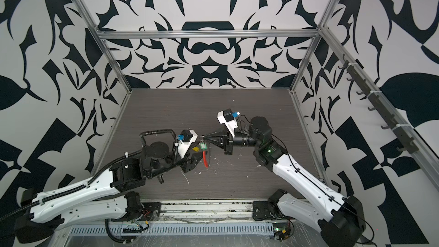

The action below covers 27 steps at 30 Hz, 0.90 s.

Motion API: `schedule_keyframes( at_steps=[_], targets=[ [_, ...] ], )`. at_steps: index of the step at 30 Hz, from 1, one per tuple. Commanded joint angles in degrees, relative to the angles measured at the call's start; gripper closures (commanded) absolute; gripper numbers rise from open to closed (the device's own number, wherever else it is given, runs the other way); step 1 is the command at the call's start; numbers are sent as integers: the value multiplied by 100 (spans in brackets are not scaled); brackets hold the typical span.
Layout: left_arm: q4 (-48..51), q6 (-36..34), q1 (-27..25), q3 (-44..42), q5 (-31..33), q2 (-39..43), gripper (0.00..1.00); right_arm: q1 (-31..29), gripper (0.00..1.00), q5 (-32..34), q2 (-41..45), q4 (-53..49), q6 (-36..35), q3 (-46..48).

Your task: Remove the keys from the keyring

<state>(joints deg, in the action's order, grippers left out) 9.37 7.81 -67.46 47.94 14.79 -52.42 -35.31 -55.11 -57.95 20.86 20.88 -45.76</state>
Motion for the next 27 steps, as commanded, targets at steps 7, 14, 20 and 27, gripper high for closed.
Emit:
schedule_keyframes(
  at_steps=[7, 14, 20, 27],
  targets=[
    [-352, -244, 9, 259, 238, 6, 44, -18, 100, -209, 29, 841, 308, 137],
    [-382, -324, 11, 206, -15, 268, 55, -14, 100, -224, 43, 797, 288, 164],
    [-392, -337, 10, 276, -180, 137, 59, -12, 100, -170, 47, 822, 318, 170],
    [-383, -310, 3, 303, -204, 101, 81, -15, 100, -85, 70, 882, 377, 181]
  ],
)
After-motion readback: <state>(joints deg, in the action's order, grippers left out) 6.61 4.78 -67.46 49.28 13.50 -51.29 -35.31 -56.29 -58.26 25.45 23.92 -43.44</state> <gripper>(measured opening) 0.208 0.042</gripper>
